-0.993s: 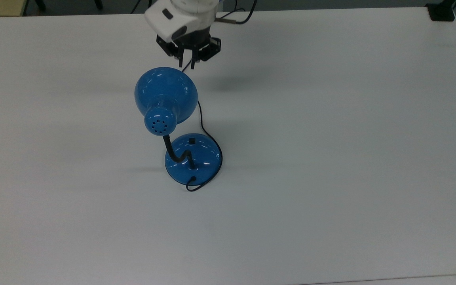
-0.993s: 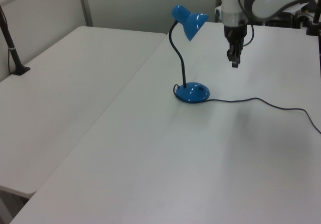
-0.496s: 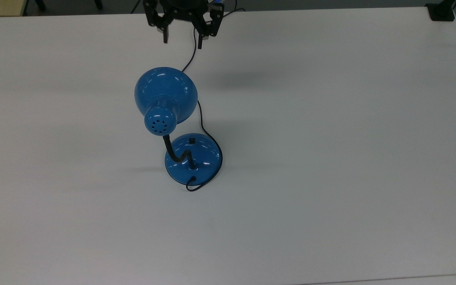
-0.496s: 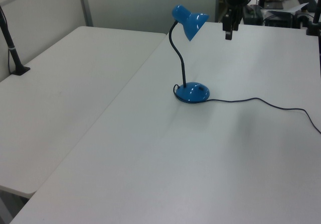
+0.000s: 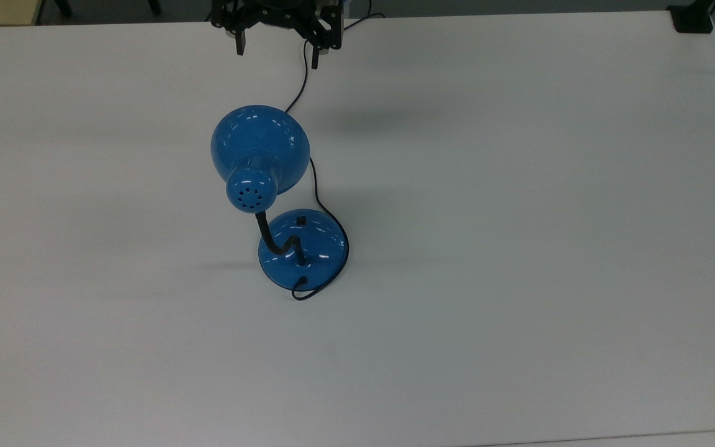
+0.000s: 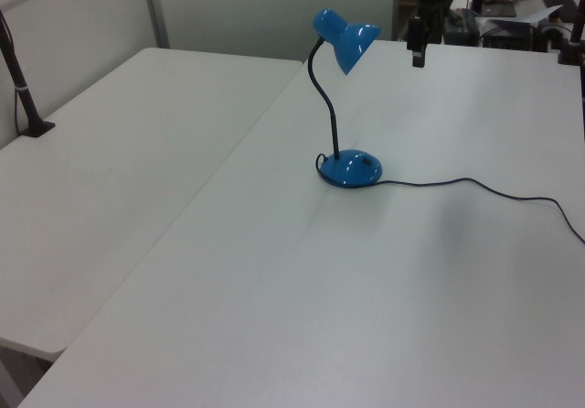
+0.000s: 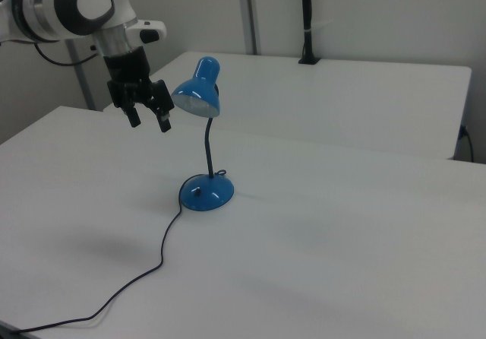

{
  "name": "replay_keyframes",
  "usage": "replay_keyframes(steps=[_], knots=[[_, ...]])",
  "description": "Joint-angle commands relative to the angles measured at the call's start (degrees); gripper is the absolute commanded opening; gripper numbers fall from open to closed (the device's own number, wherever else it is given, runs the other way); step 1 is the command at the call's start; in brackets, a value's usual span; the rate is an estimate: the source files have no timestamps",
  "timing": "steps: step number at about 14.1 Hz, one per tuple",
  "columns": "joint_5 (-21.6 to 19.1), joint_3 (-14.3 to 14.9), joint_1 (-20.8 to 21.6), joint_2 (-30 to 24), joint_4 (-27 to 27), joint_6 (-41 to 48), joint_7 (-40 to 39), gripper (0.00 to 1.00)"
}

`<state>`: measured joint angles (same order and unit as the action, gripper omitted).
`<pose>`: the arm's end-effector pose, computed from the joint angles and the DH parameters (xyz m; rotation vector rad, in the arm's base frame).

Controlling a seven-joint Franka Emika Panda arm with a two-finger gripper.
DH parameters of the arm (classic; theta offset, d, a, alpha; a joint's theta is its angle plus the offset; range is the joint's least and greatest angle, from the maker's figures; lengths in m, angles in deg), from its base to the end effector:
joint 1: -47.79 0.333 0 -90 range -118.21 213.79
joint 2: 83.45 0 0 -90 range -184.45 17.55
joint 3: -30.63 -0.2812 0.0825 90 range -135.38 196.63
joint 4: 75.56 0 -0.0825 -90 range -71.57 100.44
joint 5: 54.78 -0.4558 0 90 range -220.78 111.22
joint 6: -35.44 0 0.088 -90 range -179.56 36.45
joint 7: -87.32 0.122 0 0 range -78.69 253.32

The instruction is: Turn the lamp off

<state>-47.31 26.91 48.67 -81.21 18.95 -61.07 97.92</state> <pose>0.6425 0.0367 0.5177 3.0121 -0.1352 0.0192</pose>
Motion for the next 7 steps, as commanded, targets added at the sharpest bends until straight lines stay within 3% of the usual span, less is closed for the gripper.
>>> replay_keyframes(steps=[1, 7], knots=[[-1.0, 0.5, -0.4, -0.4, -2.5, 2.2, 0.4, 1.00], [-1.0, 0.5, -0.4, -0.4, -2.7, 3.9, 0.2, 1.00]])
